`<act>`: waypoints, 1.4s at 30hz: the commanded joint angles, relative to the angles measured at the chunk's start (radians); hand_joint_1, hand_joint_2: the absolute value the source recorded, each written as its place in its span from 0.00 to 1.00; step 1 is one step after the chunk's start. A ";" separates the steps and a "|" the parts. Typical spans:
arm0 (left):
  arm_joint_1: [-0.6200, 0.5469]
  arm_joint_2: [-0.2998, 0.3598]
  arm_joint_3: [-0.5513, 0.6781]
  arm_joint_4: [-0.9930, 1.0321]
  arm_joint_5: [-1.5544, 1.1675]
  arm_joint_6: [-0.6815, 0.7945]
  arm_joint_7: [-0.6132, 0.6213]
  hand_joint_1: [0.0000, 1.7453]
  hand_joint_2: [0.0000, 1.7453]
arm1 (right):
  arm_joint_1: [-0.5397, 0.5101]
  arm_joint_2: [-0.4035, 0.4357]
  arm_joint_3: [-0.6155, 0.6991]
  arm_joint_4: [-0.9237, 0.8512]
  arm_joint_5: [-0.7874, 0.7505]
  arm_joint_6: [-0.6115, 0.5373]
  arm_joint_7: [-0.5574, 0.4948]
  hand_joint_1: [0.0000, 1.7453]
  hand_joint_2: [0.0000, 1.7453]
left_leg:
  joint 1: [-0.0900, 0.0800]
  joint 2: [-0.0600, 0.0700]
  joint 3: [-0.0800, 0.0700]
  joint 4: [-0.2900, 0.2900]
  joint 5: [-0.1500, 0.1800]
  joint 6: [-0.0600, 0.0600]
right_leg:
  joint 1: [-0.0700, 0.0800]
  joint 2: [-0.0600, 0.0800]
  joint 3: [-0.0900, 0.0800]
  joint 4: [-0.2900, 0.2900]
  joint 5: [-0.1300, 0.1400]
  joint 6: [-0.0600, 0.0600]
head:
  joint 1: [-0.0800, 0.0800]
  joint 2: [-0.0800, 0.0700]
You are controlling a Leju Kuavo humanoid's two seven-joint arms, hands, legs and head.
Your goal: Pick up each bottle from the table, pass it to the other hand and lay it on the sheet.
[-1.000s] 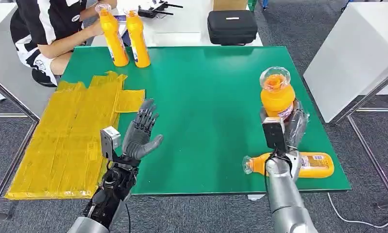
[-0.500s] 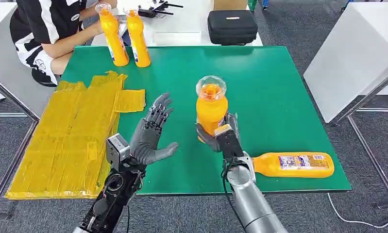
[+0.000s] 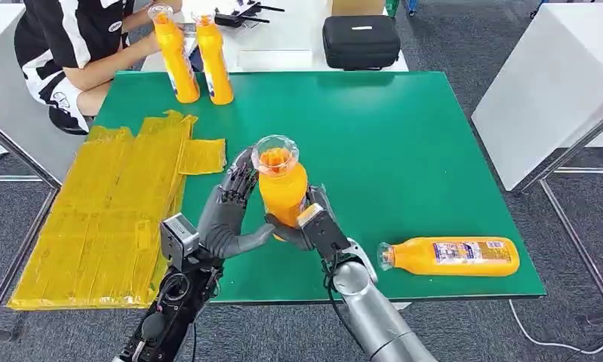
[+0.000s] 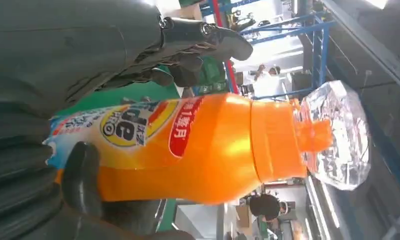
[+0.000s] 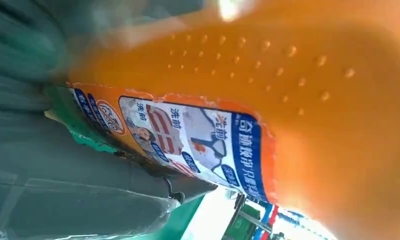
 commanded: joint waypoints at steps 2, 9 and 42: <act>-0.032 0.033 -0.029 0.044 0.001 -0.003 -0.001 0.00 1.00 | -0.051 -0.015 0.040 0.069 -0.003 0.006 0.002 1.00 1.00 | 0.001 0.001 0.007 0.000 -0.003 -0.002 | 0.000 0.002 0.007 0.000 -0.003 0.000 | 0.000 0.000; -0.036 0.032 -0.030 0.050 0.000 0.005 -0.007 0.00 1.00 | -0.056 -0.006 0.097 0.094 0.056 -0.026 0.006 1.00 1.00 | 0.000 0.002 0.007 0.000 -0.003 -0.002 | 0.000 0.002 0.007 0.000 -0.003 0.000 | 0.000 0.000; -0.057 0.024 -0.020 0.055 -0.002 0.021 0.032 0.00 1.00 | -0.077 0.011 0.155 0.157 0.102 -0.036 0.013 1.00 1.00 | 0.001 0.001 0.005 0.000 -0.002 -0.002 | 0.000 0.001 0.005 0.000 -0.002 0.000 | 0.000 0.000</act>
